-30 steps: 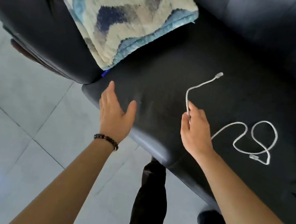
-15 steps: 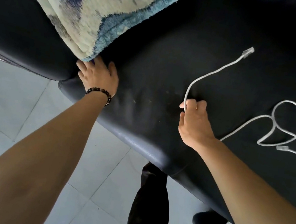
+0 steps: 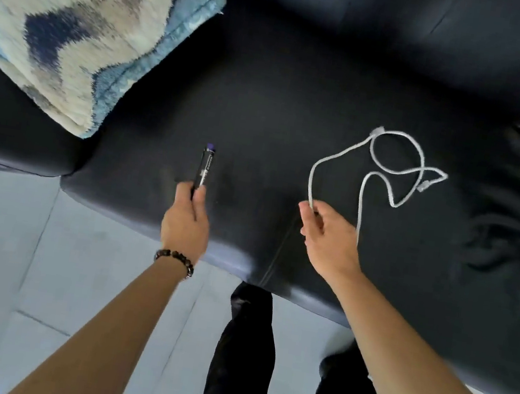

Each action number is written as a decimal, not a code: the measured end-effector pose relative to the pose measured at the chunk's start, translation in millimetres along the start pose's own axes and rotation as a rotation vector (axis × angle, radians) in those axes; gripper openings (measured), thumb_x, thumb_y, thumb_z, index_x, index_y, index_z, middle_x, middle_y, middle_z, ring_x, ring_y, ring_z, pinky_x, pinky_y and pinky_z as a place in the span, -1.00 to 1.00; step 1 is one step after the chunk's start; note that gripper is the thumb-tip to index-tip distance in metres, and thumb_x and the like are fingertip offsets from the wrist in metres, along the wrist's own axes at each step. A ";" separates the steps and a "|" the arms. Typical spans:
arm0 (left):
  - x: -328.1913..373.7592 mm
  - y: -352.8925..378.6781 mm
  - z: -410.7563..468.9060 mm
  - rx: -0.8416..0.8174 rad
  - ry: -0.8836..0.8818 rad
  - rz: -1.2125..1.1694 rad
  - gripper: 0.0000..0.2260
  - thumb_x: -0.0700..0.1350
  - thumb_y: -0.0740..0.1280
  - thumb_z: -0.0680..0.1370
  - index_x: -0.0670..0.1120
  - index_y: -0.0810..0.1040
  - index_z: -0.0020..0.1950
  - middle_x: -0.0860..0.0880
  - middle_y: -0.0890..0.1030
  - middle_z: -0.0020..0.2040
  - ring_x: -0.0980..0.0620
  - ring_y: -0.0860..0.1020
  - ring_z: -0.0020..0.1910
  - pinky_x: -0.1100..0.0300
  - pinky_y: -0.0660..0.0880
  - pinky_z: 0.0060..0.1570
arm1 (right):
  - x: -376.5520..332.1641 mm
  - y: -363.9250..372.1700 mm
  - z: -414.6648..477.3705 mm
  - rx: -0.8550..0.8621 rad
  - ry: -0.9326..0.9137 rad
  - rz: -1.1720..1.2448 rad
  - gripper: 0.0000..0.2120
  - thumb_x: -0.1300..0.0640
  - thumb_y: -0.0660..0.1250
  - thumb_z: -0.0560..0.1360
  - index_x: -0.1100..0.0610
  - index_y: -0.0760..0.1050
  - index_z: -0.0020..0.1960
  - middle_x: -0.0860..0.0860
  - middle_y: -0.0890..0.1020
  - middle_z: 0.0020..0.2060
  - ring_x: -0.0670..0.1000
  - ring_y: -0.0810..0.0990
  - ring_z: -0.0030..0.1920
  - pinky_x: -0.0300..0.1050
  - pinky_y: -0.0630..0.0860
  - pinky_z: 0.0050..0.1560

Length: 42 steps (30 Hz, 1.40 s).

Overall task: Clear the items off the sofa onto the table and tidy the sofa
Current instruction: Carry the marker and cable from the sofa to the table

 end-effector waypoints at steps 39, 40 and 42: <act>375.7 -129.5 -593.5 -1.332 1.140 -0.181 -0.86 -0.22 0.17 0.65 -0.11 0.52 -0.01 -0.04 0.34 -0.36 0.09 0.22 -0.46 0.33 0.19 -0.53 | 41.8 -203.9 -741.4 1.720 0.311 1.056 -0.78 0.07 0.23 0.63 -0.16 0.59 0.15 -0.08 0.53 -0.36 -0.09 0.36 -0.42 -0.29 0.33 -0.39; 367.8 -124.5 -616.4 -1.373 1.203 -0.153 -0.85 -0.20 0.18 0.65 -0.07 0.52 -0.02 -0.01 0.33 -0.38 0.09 0.21 -0.47 0.33 0.19 -0.53 | 52.6 -188.6 -758.5 1.773 0.339 1.082 -0.78 0.09 0.24 0.63 -0.15 0.59 0.14 -0.08 0.52 -0.37 -0.08 0.35 -0.42 -0.28 0.32 -0.39; 349.1 -115.7 -662.2 -1.449 1.298 -0.111 -0.86 -0.06 0.20 0.65 0.01 0.53 -0.04 0.04 0.30 -0.40 0.10 0.19 -0.48 0.33 0.18 -0.54 | 79.3 -159.2 -789.3 1.875 0.394 1.142 -0.78 0.12 0.25 0.63 -0.13 0.60 0.13 -0.09 0.51 -0.39 -0.06 0.33 -0.42 -0.22 0.32 -0.39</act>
Point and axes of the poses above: each hand's wrist, its own z-axis towards the middle knuckle, its own y-axis out of the palm, x = y × z, the point moved 3 cm from there along z, towards the middle knuckle
